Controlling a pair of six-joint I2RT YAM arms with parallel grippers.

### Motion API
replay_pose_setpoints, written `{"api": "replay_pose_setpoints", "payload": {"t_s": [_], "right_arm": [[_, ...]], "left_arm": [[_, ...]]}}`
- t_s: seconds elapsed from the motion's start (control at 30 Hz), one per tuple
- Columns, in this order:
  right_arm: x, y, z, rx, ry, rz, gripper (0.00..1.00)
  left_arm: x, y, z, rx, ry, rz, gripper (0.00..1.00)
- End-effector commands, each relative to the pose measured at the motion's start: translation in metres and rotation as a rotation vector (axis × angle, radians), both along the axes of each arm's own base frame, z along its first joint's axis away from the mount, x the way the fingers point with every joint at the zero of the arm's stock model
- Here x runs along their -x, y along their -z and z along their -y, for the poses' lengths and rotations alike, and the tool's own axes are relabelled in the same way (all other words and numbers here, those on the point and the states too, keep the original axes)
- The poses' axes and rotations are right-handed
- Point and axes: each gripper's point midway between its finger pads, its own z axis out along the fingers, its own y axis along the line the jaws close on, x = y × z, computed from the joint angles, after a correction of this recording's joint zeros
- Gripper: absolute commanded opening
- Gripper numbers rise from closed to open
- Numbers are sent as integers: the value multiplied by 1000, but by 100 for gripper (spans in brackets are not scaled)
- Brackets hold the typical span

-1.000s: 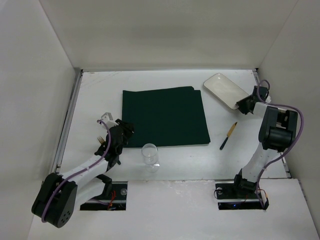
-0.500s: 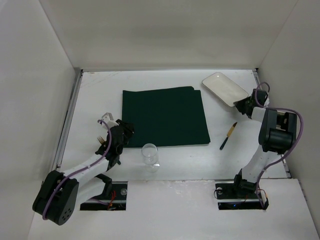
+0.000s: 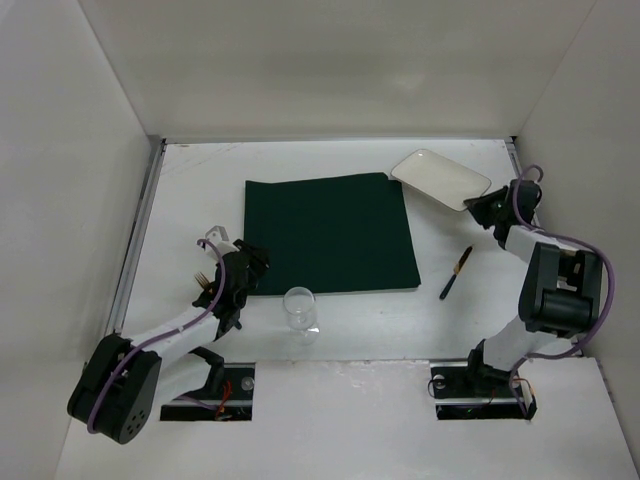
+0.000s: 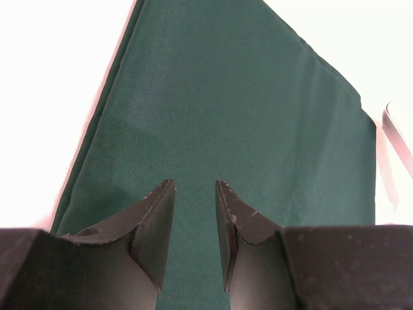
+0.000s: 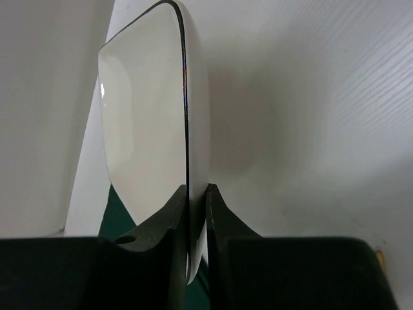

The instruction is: Set the dinner table for one person

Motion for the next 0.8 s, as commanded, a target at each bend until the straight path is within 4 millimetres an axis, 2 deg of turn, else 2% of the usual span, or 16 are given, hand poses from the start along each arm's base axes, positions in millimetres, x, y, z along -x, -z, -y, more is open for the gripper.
{"api": "replay_pose_setpoints", "payload": {"t_s": [0.0, 0.1, 0.17, 0.33, 0.5, 0.63, 0.77], "right_arm": [[-21, -138, -40, -18, -154, 470, 3], [-13, -151, -68, -34, -226, 518, 3], [-9, -153, -94, -46, -293, 527, 4], [3, -128, -177, -87, -524, 469, 4], [23, -114, -243, -118, -712, 461, 4], [36, -112, -279, -147, -826, 462, 4], [41, -101, -296, -170, -895, 437, 4]], "left_arm": [[-13, -25, 5, 43, -7, 81, 29], [-13, -26, 4, 44, -8, 82, 29], [-12, -24, 4, 43, -8, 81, 29], [-9, -23, 5, 40, 6, 67, 29], [-1, -26, -4, 31, -8, 61, 29], [1, -36, -10, 33, -24, 76, 29], [5, -36, -15, 22, -40, 65, 29]]}}
